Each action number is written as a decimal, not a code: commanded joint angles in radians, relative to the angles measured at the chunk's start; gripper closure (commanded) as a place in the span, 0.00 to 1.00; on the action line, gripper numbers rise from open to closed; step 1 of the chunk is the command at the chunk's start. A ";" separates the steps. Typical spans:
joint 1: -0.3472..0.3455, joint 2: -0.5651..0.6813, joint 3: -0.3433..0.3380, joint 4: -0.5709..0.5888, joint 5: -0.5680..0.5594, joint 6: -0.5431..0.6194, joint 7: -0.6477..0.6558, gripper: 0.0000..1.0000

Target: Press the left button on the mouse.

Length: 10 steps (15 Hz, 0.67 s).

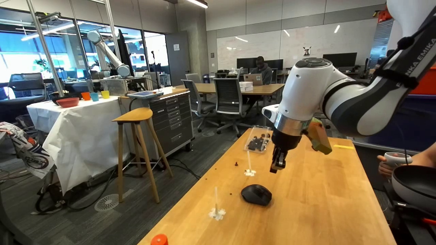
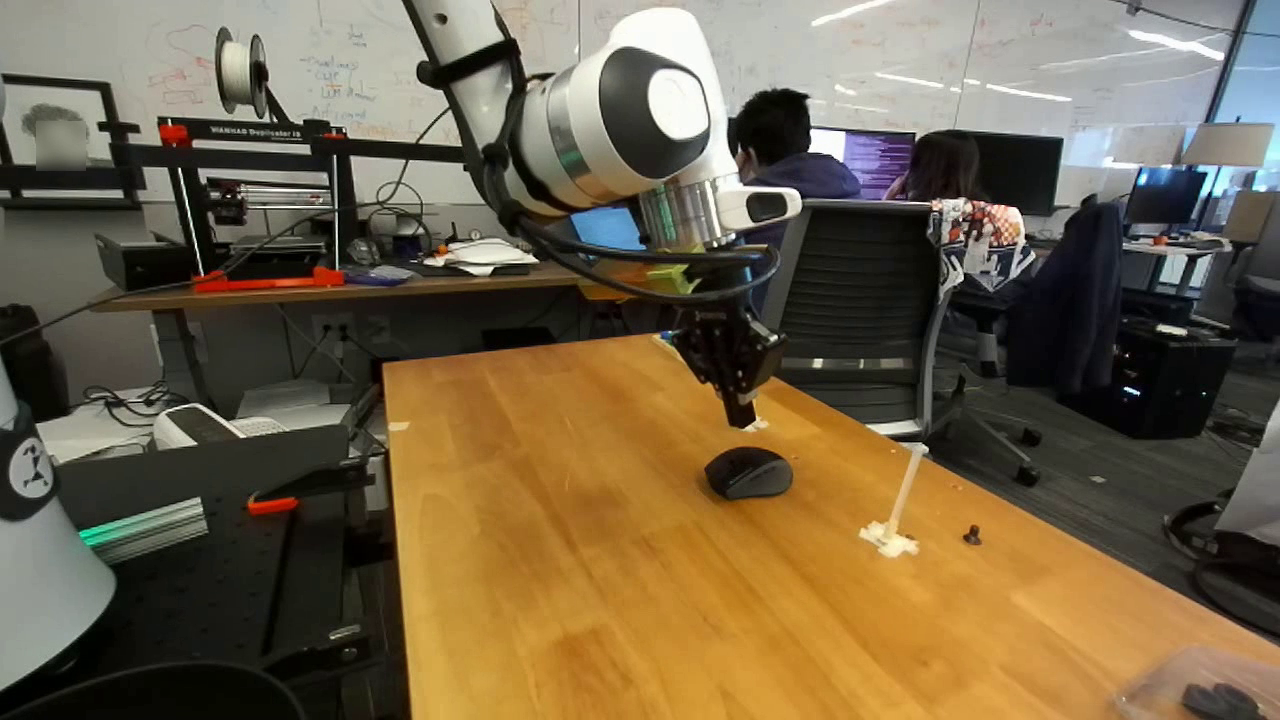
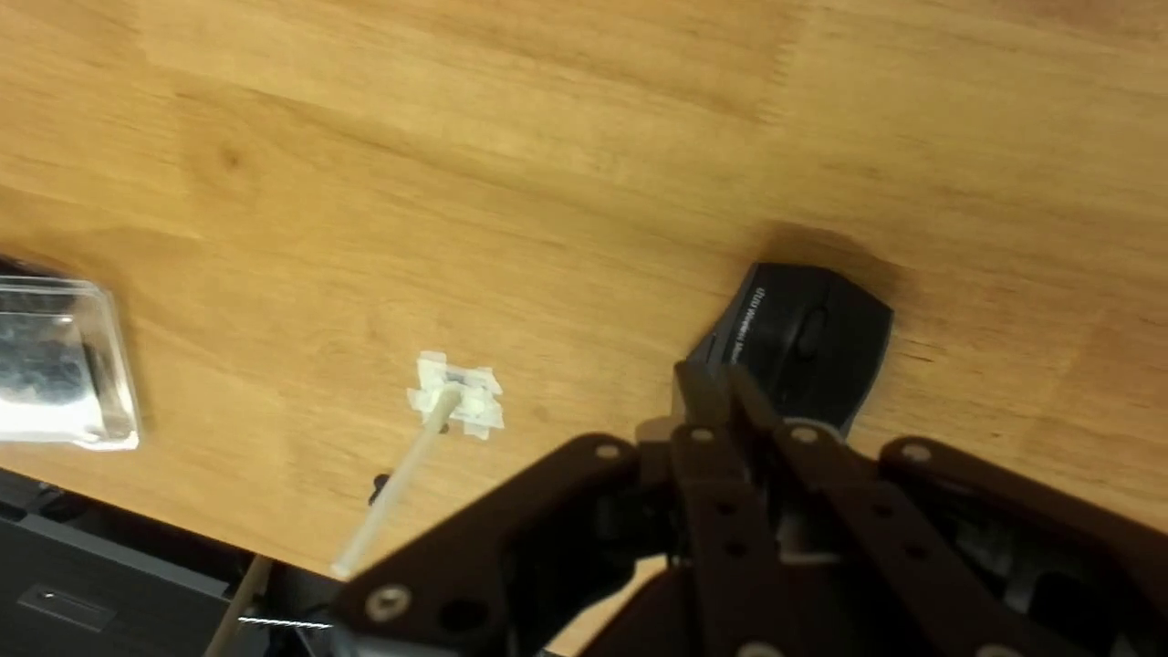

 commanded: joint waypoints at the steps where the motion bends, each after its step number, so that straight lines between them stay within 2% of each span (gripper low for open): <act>1: 0.040 0.068 -0.011 0.066 -0.044 0.008 0.038 0.91; 10: 0.086 0.180 -0.044 0.131 -0.081 0.008 0.046 0.91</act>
